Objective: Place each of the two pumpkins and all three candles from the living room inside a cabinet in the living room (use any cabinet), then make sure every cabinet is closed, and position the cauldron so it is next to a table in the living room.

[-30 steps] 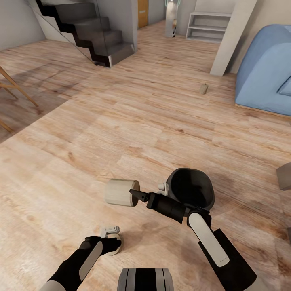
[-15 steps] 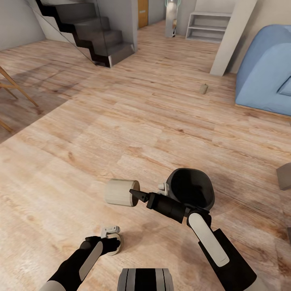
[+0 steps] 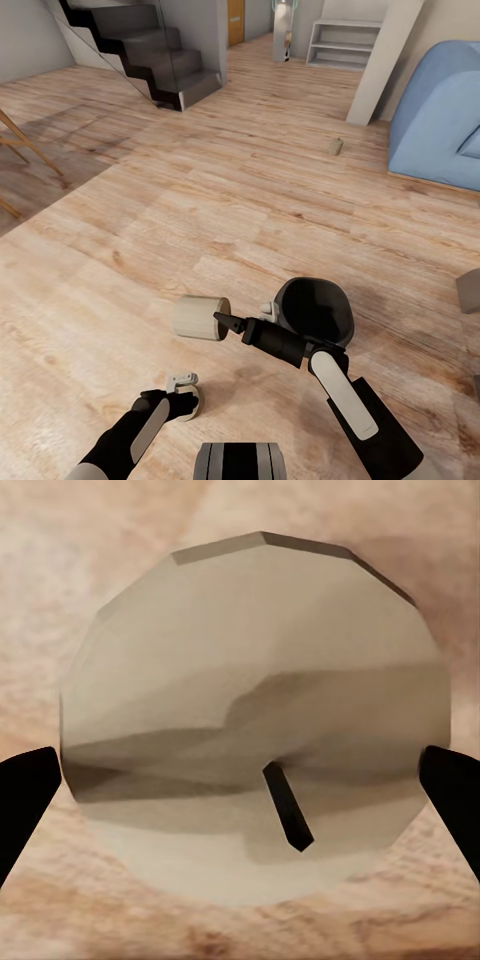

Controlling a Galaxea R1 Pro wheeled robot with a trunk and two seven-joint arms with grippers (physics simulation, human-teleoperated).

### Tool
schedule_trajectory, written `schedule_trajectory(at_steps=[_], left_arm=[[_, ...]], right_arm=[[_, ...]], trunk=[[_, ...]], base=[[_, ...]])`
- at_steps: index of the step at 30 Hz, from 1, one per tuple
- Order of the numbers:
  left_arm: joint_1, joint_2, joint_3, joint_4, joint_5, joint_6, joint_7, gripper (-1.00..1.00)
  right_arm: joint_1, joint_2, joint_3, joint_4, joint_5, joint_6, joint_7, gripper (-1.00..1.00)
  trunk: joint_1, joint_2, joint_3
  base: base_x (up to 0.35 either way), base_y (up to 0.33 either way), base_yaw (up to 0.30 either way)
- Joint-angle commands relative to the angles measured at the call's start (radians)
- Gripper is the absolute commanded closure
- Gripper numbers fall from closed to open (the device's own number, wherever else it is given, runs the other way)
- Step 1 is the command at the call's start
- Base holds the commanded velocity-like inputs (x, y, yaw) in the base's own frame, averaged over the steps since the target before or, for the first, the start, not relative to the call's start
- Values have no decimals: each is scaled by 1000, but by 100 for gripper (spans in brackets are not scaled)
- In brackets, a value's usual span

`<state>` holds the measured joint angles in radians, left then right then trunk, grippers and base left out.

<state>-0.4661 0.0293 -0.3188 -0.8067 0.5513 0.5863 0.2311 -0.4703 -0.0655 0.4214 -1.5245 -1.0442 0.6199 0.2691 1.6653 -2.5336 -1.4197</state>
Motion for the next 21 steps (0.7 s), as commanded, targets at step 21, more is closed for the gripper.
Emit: schedule_trajectory(at_steps=[21], left_arm=[[-1,15,95,-2,33,7,9,100]], right_arm=[[-1,0,-3,2,-13,-2,2,100]], trunk=[[-6,3,53]], base=[[0,0,0]])
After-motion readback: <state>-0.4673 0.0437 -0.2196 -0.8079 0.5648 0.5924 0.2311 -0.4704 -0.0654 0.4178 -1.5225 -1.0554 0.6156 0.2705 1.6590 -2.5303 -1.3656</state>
